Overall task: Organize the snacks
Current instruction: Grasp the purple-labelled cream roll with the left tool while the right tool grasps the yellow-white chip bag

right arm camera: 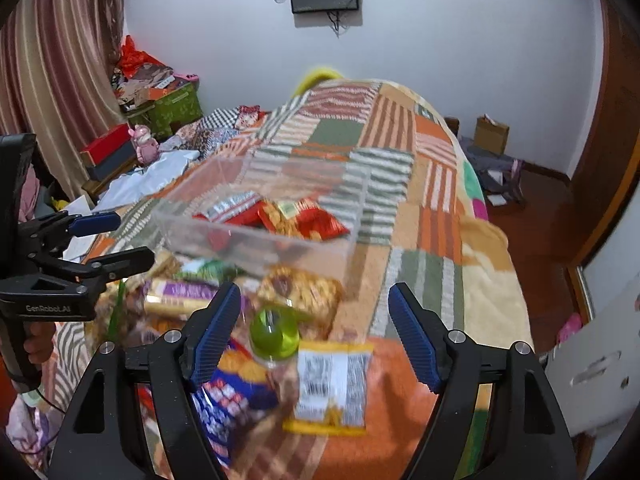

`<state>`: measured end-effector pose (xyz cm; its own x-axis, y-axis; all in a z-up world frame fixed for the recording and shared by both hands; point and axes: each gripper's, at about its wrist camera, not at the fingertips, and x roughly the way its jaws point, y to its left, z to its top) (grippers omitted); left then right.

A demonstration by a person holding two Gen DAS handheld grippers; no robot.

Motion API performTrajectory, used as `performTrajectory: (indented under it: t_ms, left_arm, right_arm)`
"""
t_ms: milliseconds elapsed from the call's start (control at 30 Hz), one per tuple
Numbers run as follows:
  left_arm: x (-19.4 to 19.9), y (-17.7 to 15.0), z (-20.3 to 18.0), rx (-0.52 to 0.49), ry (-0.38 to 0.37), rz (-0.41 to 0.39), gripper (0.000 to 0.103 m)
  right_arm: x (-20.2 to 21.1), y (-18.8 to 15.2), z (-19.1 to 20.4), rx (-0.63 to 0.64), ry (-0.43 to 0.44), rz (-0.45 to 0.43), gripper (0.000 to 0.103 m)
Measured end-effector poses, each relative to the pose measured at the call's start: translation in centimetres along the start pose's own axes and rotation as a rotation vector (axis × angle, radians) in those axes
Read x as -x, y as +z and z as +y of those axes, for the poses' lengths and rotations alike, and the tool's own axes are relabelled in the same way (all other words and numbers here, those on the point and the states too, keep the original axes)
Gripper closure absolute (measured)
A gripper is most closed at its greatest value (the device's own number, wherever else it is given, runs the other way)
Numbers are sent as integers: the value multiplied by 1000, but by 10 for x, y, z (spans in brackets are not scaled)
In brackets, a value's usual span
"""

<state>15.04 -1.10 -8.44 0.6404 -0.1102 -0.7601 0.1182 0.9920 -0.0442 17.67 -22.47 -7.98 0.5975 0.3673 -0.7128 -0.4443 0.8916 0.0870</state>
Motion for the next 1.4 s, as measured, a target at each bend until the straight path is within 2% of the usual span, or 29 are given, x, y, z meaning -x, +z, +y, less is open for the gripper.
performTrajectory:
  t_ms: [233,300,400,500,600,767,900,1000,1200,1333,1400]
  left_arm:
    - [-17,-20,-13,-24,-37,35,18]
    - [-22,-22,-18,-31,-49,43,28]
    - [-31,-23,-23,-47,-69,63,36]
    - [-41,-21,-22,-56,-61,85,39]
    - [-47,-22,-22,-67,-48,97,39]
    - [-46,-24,-24,-95,-68,117,39]
    - [-39,-28,-26,-112,-109,133,40]
    - [-34,-29,-30,-132,-125,139,39]
    - [-53,-21,-32,-183,-67,169,39]
    - [-71,-14,-29,-189,-54,204,39]
    - [-76,-13,-30,-200,-56,216,35]
  right_arm:
    - [-15,-34,-15,-41,-16,79,29]
    - [-22,-42,-20,-50,-18,106,29]
    - [-28,-54,-25,-74,-5,136,29]
    - [-31,-60,-25,-86,15,149,29]
    - [-35,-66,-24,-83,28,162,30]
    - [-40,-71,-21,-82,43,173,31]
    - [-46,-73,-20,-90,65,190,45]
    - [-48,-75,-20,-89,69,195,48]
    - [-49,-75,-22,-92,76,195,48]
    - [-50,-74,-23,-96,84,197,48]
    - [-52,-74,-24,-103,89,199,48]
